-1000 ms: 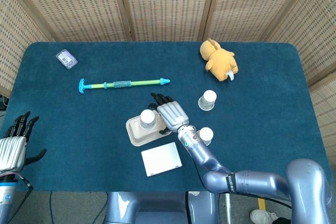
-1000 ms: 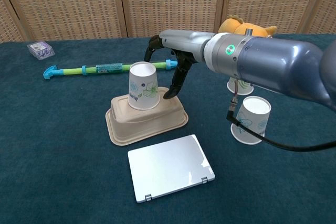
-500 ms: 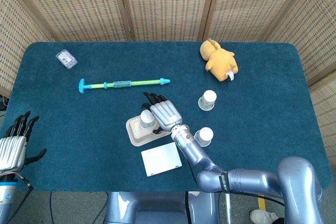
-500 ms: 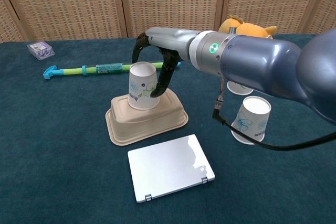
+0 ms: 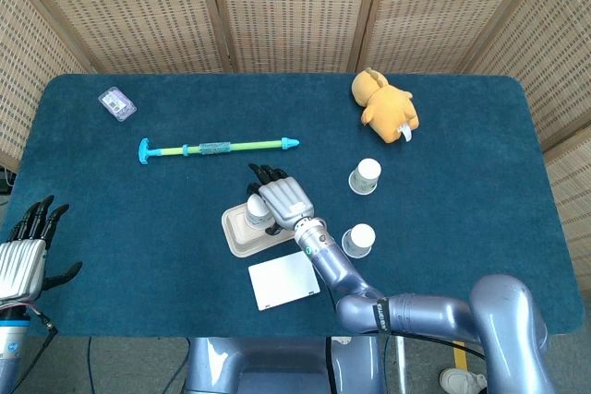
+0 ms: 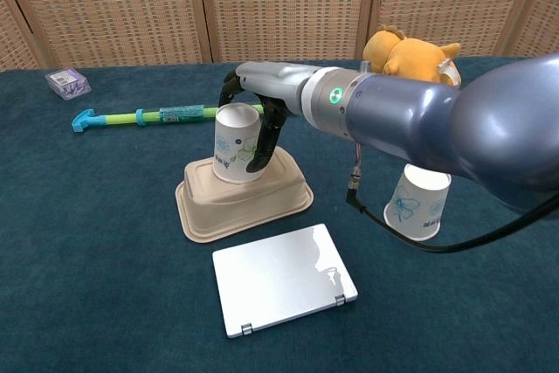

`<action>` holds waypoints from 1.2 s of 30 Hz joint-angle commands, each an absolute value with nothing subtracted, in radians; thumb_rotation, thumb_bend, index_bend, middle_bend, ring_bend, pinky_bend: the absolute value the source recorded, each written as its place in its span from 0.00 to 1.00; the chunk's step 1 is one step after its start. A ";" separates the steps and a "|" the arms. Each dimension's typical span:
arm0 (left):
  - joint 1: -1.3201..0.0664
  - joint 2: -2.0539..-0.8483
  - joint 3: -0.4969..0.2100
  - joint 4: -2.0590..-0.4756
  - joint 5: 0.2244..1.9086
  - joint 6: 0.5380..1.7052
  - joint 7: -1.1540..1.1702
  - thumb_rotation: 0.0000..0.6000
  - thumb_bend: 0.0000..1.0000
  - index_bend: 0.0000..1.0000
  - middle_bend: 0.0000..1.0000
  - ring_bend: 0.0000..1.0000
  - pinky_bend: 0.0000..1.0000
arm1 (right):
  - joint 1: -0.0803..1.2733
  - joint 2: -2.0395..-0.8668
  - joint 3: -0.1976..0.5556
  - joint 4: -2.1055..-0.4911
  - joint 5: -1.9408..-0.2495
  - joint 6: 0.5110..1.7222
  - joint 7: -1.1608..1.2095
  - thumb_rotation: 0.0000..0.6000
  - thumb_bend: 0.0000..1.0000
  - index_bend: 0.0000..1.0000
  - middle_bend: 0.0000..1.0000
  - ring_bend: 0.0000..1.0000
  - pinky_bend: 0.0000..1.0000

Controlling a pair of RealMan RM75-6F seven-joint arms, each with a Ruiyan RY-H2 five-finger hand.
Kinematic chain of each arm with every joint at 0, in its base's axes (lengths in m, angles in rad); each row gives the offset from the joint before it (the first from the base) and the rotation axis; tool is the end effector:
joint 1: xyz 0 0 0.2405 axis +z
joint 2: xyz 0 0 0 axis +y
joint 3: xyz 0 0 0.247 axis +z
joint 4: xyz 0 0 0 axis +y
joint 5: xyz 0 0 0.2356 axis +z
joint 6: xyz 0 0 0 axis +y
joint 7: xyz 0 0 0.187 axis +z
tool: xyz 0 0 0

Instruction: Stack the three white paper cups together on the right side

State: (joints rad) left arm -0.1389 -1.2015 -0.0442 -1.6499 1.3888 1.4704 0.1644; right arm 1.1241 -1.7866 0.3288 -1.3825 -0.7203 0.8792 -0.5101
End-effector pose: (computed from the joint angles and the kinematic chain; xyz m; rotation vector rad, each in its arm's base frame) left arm -0.3023 0.2383 0.1034 -1.3636 -0.9097 -0.8401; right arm 0.0255 -0.4004 -0.1229 1.9692 -1.0574 1.0294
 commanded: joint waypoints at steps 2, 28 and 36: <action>-0.140 -1.201 -0.046 -1.648 1.388 1.465 0.163 1.00 0.23 0.12 0.00 0.00 0.16 | 1.133 -1.802 0.323 -1.357 -0.709 0.869 -0.509 1.00 0.22 0.39 0.03 0.00 0.19; -0.134 -1.202 -0.056 -1.650 1.395 1.457 0.168 1.00 0.23 0.12 0.00 0.00 0.16 | 1.094 -1.648 0.312 -1.489 -0.690 0.987 -0.595 1.00 0.24 0.48 0.06 0.00 0.20; -0.129 -1.206 -0.054 -1.658 1.407 1.466 0.188 1.00 0.23 0.12 0.00 0.00 0.16 | 1.016 -1.542 0.288 -1.498 -0.705 1.012 -0.550 1.00 0.24 0.49 0.06 0.00 0.20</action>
